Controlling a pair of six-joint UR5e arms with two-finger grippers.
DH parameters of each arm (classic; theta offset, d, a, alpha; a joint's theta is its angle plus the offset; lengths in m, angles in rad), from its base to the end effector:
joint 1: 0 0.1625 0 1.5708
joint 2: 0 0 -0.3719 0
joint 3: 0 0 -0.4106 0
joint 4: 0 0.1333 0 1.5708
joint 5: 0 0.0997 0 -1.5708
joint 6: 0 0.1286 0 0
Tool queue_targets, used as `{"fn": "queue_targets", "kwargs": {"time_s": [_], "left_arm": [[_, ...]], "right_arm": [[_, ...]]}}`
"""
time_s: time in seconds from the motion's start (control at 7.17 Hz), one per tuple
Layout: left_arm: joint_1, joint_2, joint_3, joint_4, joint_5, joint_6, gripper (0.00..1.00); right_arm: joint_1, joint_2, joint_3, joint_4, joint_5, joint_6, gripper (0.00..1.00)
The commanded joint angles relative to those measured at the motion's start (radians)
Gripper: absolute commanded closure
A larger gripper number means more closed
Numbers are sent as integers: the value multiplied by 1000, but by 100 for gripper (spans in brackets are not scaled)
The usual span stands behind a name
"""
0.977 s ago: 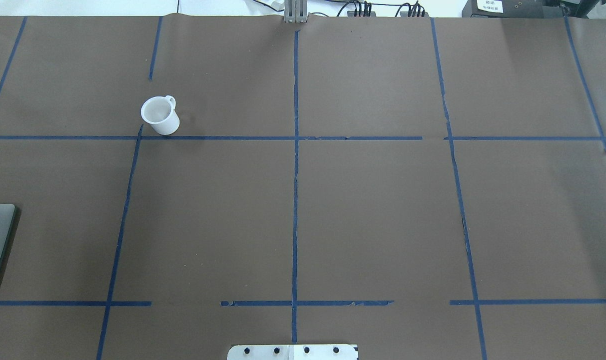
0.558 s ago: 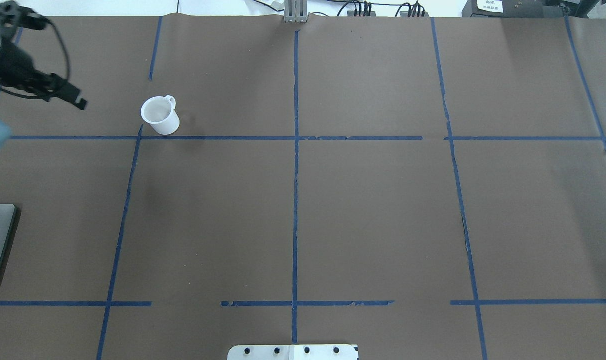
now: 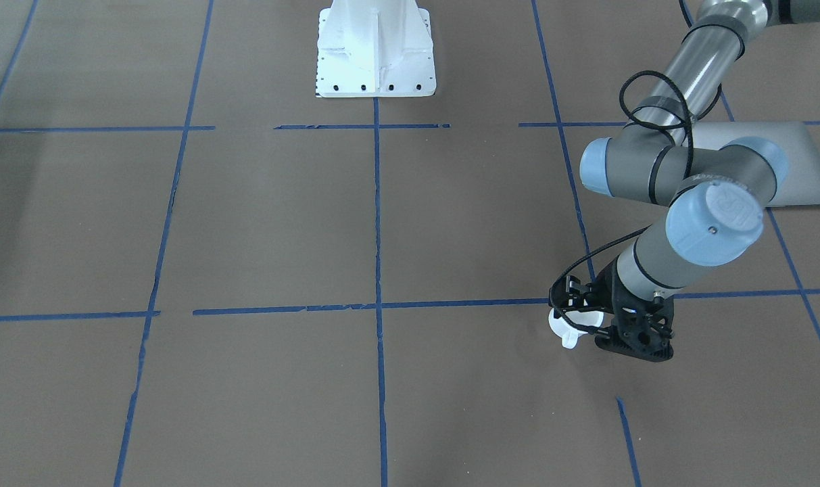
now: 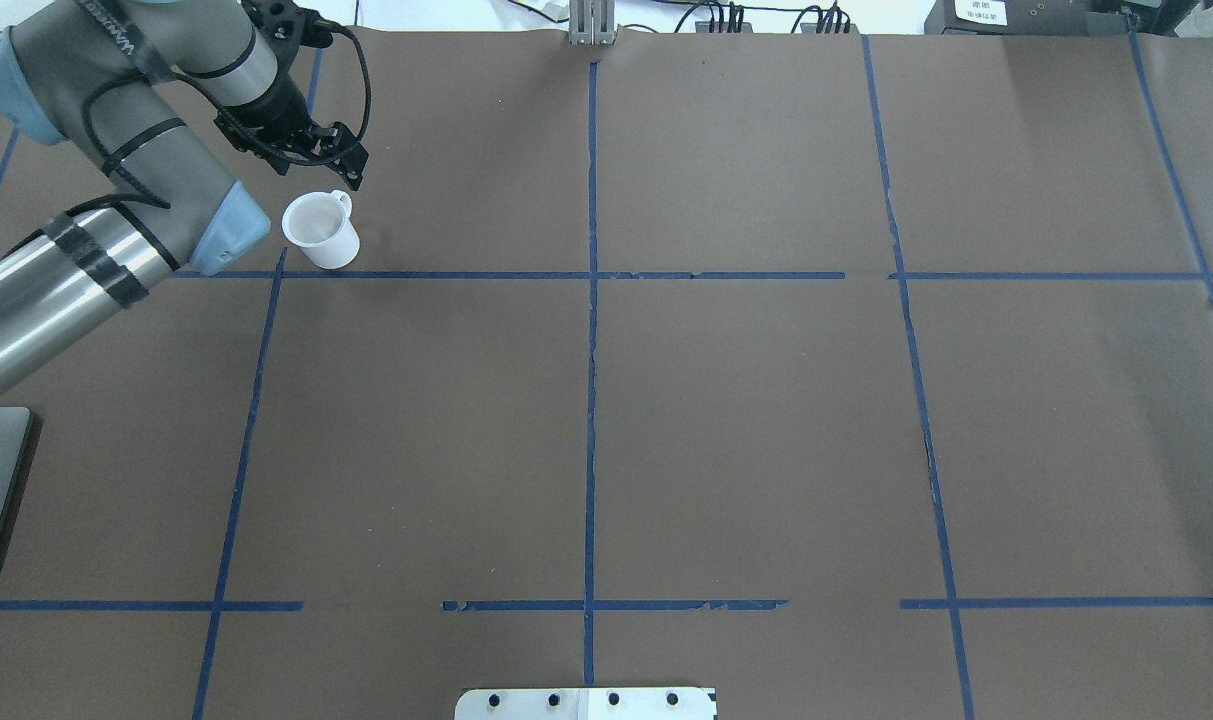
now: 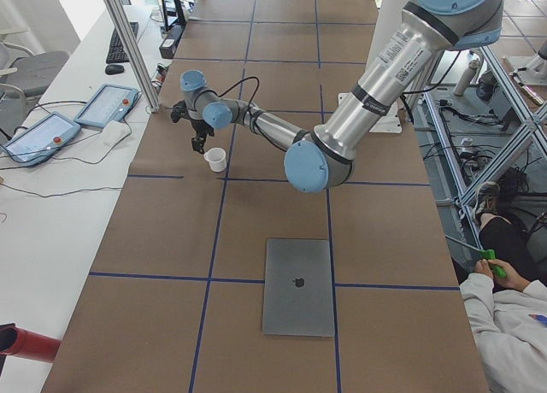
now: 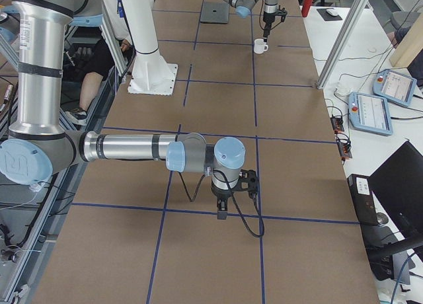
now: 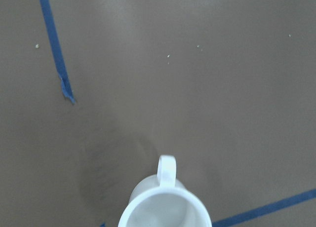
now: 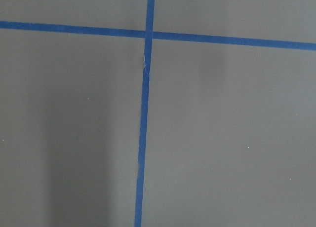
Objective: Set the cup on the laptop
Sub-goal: 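Reach the left gripper forward down over the white cup, then close the left gripper on the white cup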
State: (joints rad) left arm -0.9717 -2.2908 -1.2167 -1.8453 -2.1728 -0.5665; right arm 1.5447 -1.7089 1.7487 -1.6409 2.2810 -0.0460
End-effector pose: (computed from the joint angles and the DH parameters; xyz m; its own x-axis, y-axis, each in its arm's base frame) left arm 0.3853 -0.6716 0.3206 0.6560 0.2726 -0.7038 -0.1186 0.9582 0.2605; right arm 0.0375 -0.4569 0.6150 0.7565 -0.0460 0.6524 0.0609 0.9981 -0.0003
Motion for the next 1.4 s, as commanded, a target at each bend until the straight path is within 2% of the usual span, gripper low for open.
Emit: {"fn": "queue_targets", "kwargs": {"time_s": [0.0, 0.28, 0.56, 0.7, 0.84, 0.98, 1.26], "left_arm": [[11, -45, 100, -63, 85, 23, 3], [53, -36, 109, -72, 85, 5, 4], [56, -36, 158, -116, 85, 2, 12], [56, -36, 163, -118, 85, 4, 33], [56, -36, 163, -117, 85, 7, 72], [56, -36, 163, -118, 85, 1, 100], [54, -36, 160, -108, 77, -1, 100]], "right_arm": [[0, 0, 0, 1, 0, 0, 0], [0, 0, 0, -1, 0, 0, 0], [0, 0, 0, 1, 0, 0, 0], [0, 0, 0, 1, 0, 0, 0], [0, 0, 0, 1, 0, 0, 0], [0, 0, 0, 1, 0, 0, 0], [0, 0, 0, 1, 0, 0, 0]]}}
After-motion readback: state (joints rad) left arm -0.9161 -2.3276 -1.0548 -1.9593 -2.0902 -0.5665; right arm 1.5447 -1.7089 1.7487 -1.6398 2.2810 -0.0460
